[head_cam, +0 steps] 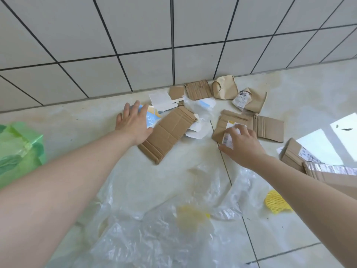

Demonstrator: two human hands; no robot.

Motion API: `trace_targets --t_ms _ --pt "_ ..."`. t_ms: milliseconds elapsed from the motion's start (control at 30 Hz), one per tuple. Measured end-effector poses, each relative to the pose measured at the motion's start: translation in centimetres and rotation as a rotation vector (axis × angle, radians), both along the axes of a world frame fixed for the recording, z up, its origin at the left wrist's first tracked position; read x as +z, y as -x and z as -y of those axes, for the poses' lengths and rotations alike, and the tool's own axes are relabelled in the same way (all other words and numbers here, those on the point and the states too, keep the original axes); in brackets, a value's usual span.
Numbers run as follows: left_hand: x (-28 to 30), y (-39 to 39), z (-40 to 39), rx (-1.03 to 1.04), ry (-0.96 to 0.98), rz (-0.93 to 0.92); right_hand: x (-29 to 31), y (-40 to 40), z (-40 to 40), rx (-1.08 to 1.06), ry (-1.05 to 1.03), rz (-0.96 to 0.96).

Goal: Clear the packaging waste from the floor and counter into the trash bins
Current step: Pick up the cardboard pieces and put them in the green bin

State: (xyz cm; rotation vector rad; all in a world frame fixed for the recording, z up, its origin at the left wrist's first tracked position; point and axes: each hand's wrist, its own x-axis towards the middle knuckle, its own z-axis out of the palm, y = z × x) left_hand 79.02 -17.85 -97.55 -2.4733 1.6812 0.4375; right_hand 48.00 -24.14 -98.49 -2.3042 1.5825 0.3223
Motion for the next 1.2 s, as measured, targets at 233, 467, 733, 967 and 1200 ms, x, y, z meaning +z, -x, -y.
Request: trace_targets --t_ms 233,467,733,967,1200 --pt "-0.4 0.1 -2.9 0.074 0.012 -0.065 0.5 -0.1 -2.4 -0.057 0.035 0.013" --pt "-0.7 -0.4 -6.4 0.129 -0.081 -0.033 1.5 -0.1 -2.8 -0.350 -0.130 0.095" --pt "1.5 -1.9 -7.3 0.284 0.152 -0.296 2.6 0.2 -1.6 -0.570 -0.260 0.471" --pt "4.5 -2.6 -6.8 0.393 0.289 -0.680 5.1 -1.7 -0.1 -0.518 -0.277 0.790" --pt "4.6 0.1 -5.7 0.589 0.215 -1.202 6.1 -4.5 1.3 -0.528 -0.326 0.956"
